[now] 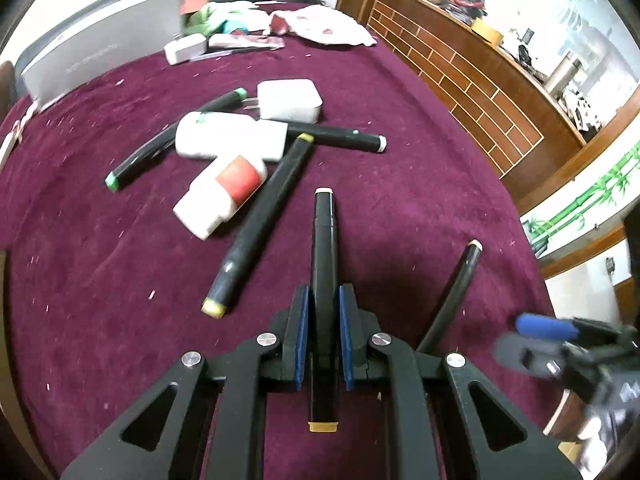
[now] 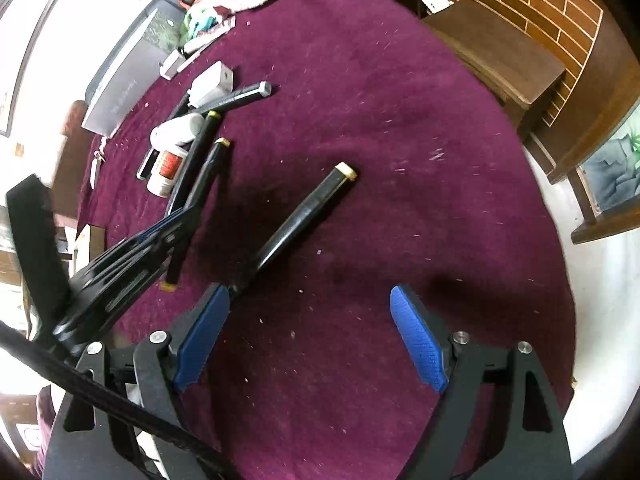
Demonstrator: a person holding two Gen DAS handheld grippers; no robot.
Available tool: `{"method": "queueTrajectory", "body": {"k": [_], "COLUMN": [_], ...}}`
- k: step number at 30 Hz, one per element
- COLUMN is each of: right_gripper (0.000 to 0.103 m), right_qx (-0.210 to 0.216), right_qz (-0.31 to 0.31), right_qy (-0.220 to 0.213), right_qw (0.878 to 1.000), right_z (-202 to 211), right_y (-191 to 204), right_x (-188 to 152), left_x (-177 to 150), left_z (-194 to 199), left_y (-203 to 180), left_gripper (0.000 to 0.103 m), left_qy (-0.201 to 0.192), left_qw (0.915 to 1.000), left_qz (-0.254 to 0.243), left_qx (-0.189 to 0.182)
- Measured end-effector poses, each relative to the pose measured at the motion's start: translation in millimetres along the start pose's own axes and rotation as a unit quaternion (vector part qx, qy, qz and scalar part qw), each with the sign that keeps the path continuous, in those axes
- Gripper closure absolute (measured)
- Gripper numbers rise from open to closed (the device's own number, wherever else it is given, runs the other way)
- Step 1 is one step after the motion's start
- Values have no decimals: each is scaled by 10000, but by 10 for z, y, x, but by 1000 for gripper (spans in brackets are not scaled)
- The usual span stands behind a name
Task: Organize objects
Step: 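Close the right gripper on a second black marker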
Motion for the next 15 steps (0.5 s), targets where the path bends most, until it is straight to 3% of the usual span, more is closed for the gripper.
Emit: {"method": "queueTrajectory", "body": {"k": [4,10,15], "right_gripper": [19,19,19], "right_qx": [-124,-345,-549], "right_qz": [88,306,374], "right_qy": [75,111,183], "right_qw": [9999,9989,9976], "right_z": [-106,-213,-307], "right_y": [145,375,527], "right_x": [79,190,233], "left_x": [-196,-437,-441], "left_z": [117,92,64], "left_y": [66,160,131], "left_gripper": [92,92,91], "left_qy": [-11,211,132], "left_qw": [9997,9994,9993], "left_qz": [-62,28,-18], "left_qx": [230,279,354]}}
Point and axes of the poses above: each gripper's, at about its wrist camera, not at the fingertips, and z roughly against the way its jaws point, y to its left, x to its top, the point moved 3 cm from there along -z, roughly the way its jaws point, and after that the axes turned 14 degrees about -x, right-handed, at the moved point
